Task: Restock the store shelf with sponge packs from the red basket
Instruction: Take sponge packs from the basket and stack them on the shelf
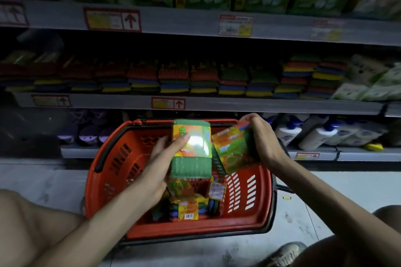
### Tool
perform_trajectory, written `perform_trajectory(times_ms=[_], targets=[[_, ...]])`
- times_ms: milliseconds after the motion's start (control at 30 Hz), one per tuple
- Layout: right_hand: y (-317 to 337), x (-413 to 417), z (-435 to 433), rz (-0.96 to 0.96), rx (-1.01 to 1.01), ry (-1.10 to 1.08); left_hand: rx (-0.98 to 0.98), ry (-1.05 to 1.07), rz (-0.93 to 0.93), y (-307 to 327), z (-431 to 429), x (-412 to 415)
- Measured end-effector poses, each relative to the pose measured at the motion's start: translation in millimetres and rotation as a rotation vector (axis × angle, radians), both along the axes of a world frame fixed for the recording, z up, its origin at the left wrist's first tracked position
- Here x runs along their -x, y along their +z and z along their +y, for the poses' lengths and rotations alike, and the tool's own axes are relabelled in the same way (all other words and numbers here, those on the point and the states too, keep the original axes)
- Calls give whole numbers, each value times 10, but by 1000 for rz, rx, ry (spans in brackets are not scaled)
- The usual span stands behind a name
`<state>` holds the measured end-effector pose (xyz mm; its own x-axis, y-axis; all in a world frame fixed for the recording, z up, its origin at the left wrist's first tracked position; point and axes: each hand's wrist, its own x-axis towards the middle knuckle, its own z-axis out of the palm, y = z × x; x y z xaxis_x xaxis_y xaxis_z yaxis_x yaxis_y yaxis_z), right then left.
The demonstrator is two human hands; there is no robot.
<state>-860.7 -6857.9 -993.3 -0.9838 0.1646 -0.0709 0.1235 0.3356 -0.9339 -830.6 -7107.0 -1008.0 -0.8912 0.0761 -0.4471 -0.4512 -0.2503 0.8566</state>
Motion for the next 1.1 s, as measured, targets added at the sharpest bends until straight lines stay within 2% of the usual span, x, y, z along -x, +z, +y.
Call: perform_trajectory(times_ms=[167, 367, 600, 800, 967, 1100], targets=[[29, -47, 219, 7, -357, 107, 22, -162, 107, 88, 303, -13], [247, -150, 496, 28, -587, 278, 49, -66, 155, 175, 644, 159], [347, -237, 679, -12, -296, 348, -1, 0, 165, 451, 1056, 403], [350, -273, 898, 36, -219, 170, -56, 138, 157, 559, 1445, 588], [356, -274, 904, 112, -1, -37, -81, 153, 163, 599, 1767, 647], [307, -223, 906, 159, 85, -144, -29, 187, 186, 607, 1915, 698]])
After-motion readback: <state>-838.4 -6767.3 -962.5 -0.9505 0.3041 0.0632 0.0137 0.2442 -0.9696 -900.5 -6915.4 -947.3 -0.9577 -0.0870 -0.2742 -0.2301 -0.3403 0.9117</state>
